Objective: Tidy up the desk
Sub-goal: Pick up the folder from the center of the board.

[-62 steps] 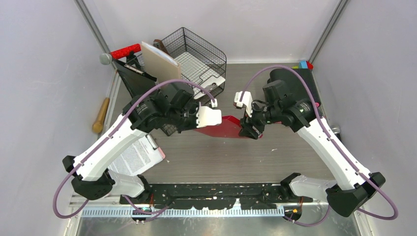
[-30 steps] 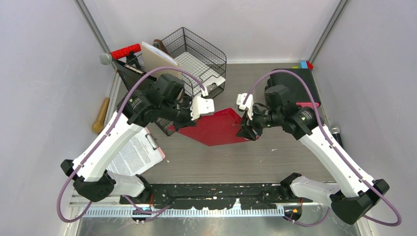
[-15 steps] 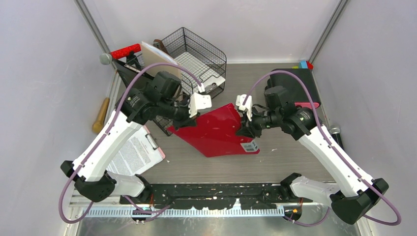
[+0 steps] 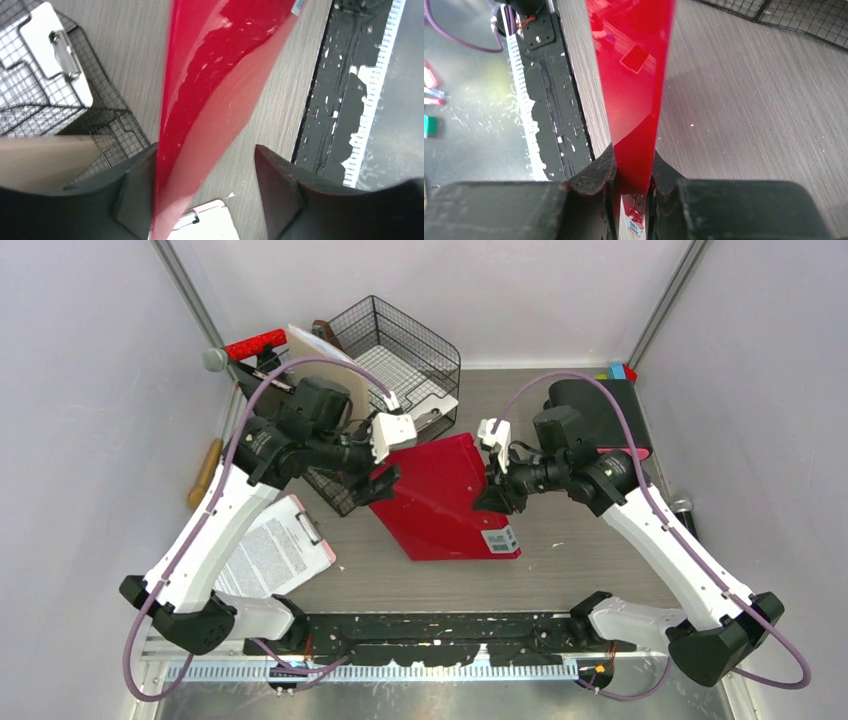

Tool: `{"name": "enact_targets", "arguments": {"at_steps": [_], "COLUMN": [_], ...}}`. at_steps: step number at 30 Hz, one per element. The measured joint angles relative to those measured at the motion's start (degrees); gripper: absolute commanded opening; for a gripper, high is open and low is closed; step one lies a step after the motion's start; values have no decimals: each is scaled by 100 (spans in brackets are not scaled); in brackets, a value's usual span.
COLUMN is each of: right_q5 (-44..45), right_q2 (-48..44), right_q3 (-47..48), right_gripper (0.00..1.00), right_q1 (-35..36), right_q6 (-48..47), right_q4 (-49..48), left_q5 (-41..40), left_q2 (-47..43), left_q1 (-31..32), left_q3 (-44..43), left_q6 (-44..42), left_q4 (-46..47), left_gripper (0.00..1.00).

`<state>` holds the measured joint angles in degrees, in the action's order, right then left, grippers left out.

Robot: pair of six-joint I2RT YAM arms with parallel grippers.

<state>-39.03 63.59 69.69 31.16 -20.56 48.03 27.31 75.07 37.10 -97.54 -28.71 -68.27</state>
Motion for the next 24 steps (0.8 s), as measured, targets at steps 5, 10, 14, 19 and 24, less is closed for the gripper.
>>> {"name": "enact_targets", "arguments": {"at_steps": [5, 10, 14, 19, 24], "right_q5": [57, 140, 197, 527, 848], "right_q2": [382, 776, 1139, 1650, 2175], "right_q3": [632, 1314, 1886, 2638, 3335], "right_gripper": [0, 0, 0, 0, 0], "right_q1": [-26, -26, 0, 280, 728], "right_q6": [457, 885, 1196, 1530, 1725], "right_q4": [-59, -262, -367, -463, -457], "left_q5": [-243, -684, -1209, -2308, -3488], "left_q2": [-304, -901, -1375, -1808, -2072], "left_q1": [-494, -1099, -1366, -1399, -1440], "left_q3": [0, 9, 42, 184, 264], "left_q6": [109, 302, 586, 1091, 1510], "left_q4": [186, 422, 638, 931, 1257], "left_gripper": [98, 100, 100, 100, 100]}}
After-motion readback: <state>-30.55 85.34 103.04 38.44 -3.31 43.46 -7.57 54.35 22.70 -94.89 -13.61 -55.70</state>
